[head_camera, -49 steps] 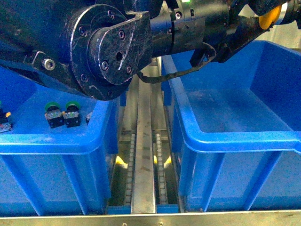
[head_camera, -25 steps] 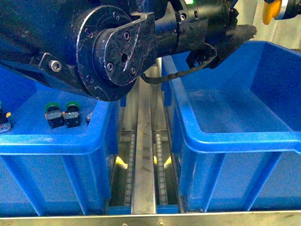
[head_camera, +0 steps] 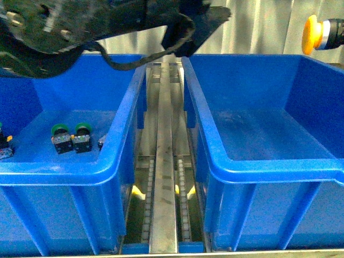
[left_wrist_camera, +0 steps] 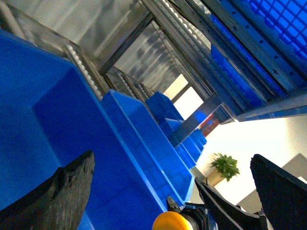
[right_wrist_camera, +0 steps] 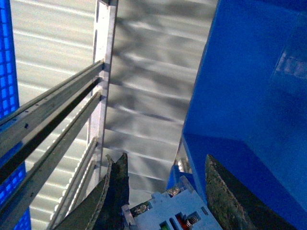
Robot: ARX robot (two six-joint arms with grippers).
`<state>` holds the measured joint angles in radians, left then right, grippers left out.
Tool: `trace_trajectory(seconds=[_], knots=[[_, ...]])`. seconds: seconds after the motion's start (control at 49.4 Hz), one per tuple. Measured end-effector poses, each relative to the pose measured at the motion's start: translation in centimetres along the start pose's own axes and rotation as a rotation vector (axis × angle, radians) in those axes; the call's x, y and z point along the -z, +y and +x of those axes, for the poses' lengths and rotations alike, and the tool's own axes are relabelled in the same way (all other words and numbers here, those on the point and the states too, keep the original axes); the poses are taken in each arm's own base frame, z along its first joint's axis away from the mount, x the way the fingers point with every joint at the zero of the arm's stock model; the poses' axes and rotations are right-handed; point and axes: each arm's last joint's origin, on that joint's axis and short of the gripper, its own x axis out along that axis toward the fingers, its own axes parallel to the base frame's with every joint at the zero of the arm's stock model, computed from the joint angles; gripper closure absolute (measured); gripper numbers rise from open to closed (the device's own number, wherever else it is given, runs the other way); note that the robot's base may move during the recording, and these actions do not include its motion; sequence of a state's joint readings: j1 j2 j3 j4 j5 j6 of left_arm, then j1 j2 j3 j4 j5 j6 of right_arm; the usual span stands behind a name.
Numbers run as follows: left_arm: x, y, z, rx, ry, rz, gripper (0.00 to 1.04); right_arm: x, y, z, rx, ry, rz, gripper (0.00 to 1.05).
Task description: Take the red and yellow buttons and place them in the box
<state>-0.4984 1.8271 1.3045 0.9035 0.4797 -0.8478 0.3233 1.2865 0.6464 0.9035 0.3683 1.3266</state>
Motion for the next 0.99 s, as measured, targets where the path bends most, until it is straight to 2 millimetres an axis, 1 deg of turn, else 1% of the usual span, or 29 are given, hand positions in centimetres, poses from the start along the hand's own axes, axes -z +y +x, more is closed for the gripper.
trace_trajectory(seconds=[0.122, 0.243, 0.263, 0.304, 0.344, 0.385, 0.446, 0.486, 0.506, 0.547, 0.567, 0.608, 0.628, 0.689, 0.729, 0.75, 0.79, 0.851, 0.912, 0.993], knots=[[-1.1, -0.7, -2.4, -0.060, -0.009, 0.051, 0.08, -0.1, 0.1, -0.1, 0.006, -0.005, -0.021, 0.66], [-1.9, -1.7, -5.5, -0.129, -0.023, 0.119, 0.08, -0.1, 0.4, -0.3, 0.003, -0.004, -0.039, 0.66], [-2.1, -1.9, -6.2, -0.139, -0.029, 0.128, 0.08, -0.1, 0.5, -0.4, 0.003, -0.004, -0.042, 0.66], [-2.4, -2.6, -8.1, -0.172, -0.049, 0.159, 0.08, -0.2, 0.7, -0.5, 0.002, -0.006, -0.049, 0.66], [-2.6, -3.2, -9.5, -0.194, -0.063, 0.174, 0.08, -0.2, 0.9, -0.6, 0.001, -0.010, -0.062, 0.67], [-2.7, -4.2, -11.5, -0.225, -0.093, 0.194, 0.08, -0.1, 1.1, -0.8, -0.002, -0.008, -0.068, 0.67], [-2.4, -5.9, -14.0, -0.288, -0.127, 0.221, 0.08, 0.0, 1.5, -1.1, -0.011, -0.001, -0.081, 0.67], [-2.0, -7.1, -15.1, -0.505, -0.170, 0.294, 0.16, 0.2, 1.8, -1.3, -0.016, 0.003, -0.090, 0.67], [-1.6, -7.7, -16.4, -0.645, -0.169, 0.378, 0.22, 0.2, 1.9, -1.4, -0.016, 0.005, -0.094, 0.67], [-0.1, -8.2, -19.8, -0.894, -0.136, 0.523, 0.32, 0.4, 2.2, -1.7, -0.023, 0.015, -0.098, 0.67], [0.5, -8.2, -21.0, -0.956, -0.126, 0.553, 0.36, 0.5, 2.3, -1.8, -0.024, 0.015, -0.101, 0.67], [2.4, -8.3, -24.1, -1.059, -0.081, 0.648, 0.47, 0.4, 2.4, -2.0, -0.025, 0.005, -0.108, 0.67], [3.1, -8.4, -25.0, -1.074, -0.073, 0.662, 0.50, 0.4, 2.6, -2.2, -0.028, -0.002, -0.111, 0.67], [6.1, -8.3, -28.3, -1.089, -0.023, 0.714, 0.66, 0.5, 2.8, -2.5, -0.032, 0.006, -0.119, 0.67], [7.8, -8.2, -29.9, -1.102, -0.001, 0.728, 0.75, 0.7, 2.9, -2.8, -0.034, 0.021, -0.127, 0.67], [8.4, -8.1, -30.5, -1.101, 0.009, 0.729, 0.79, 0.8, 2.9, -2.9, -0.033, 0.027, -0.130, 0.67], [9.6, -7.9, -31.8, -1.070, -0.011, 0.744, 0.90, 0.9, 3.0, -3.1, -0.032, 0.026, -0.139, 0.67], [10.4, -7.2, -32.9, -1.047, -0.039, 0.753, 1.02, 0.7, 3.2, -3.2, -0.028, 0.011, -0.151, 0.67], [11.0, -6.6, -33.5, -1.060, -0.041, 0.754, 1.02, 0.8, 3.4, -3.4, -0.031, 0.016, -0.157, 0.67], [10.8, -6.5, -33.7, -1.058, -0.045, 0.761, 1.02, 1.0, 3.6, -3.7, -0.027, 0.024, -0.176, 0.67]])
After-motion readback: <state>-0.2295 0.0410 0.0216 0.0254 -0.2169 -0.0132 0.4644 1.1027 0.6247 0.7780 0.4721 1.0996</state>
